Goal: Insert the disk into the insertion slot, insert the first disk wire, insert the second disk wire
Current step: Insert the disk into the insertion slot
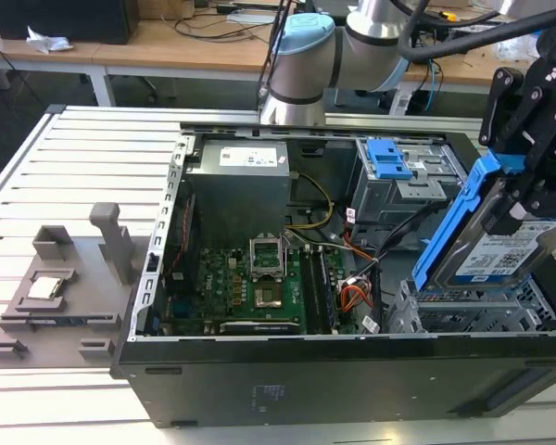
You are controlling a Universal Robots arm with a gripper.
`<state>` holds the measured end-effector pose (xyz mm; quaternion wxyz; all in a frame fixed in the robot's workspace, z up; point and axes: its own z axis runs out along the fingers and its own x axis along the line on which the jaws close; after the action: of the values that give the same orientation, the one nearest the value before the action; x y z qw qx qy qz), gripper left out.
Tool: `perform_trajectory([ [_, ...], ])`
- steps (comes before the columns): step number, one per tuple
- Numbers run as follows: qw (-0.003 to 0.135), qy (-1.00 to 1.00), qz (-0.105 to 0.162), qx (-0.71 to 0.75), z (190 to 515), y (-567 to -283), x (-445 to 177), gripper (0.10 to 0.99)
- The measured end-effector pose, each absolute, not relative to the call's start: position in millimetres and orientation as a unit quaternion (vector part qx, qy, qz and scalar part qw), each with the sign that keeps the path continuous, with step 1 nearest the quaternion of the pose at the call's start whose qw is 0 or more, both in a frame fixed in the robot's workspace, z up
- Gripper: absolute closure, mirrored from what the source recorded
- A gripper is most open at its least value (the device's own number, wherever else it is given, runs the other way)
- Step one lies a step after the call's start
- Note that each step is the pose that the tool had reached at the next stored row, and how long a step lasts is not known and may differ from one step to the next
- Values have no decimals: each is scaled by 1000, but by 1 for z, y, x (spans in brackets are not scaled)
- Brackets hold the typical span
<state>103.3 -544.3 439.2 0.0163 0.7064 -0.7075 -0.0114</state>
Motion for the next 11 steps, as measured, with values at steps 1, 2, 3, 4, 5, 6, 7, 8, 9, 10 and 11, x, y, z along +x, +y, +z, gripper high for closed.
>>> perform_trajectory([
  [1,16,-708,-11,706,438,-544,103,722],
  [2,16,-708,-12,706,436,-544,103,722],
  [3,16,-707,-12,706,434,-545,103,722],
  [4,16,-708,-11,706,432,-545,103,722],
  [5,16,-707,-11,706,431,-545,103,722],
  [6,16,-708,-12,706,430,-545,103,722],
  [7,16,-708,-12,706,429,-545,103,722],
  [8,16,-707,-11,706,427,-545,103,722],
  [9,16,-708,-12,706,425,-545,103,722],
  [10,16,-708,-12,706,424,-545,103,722],
  [11,16,-708,-11,706,423,-545,103,722],
])
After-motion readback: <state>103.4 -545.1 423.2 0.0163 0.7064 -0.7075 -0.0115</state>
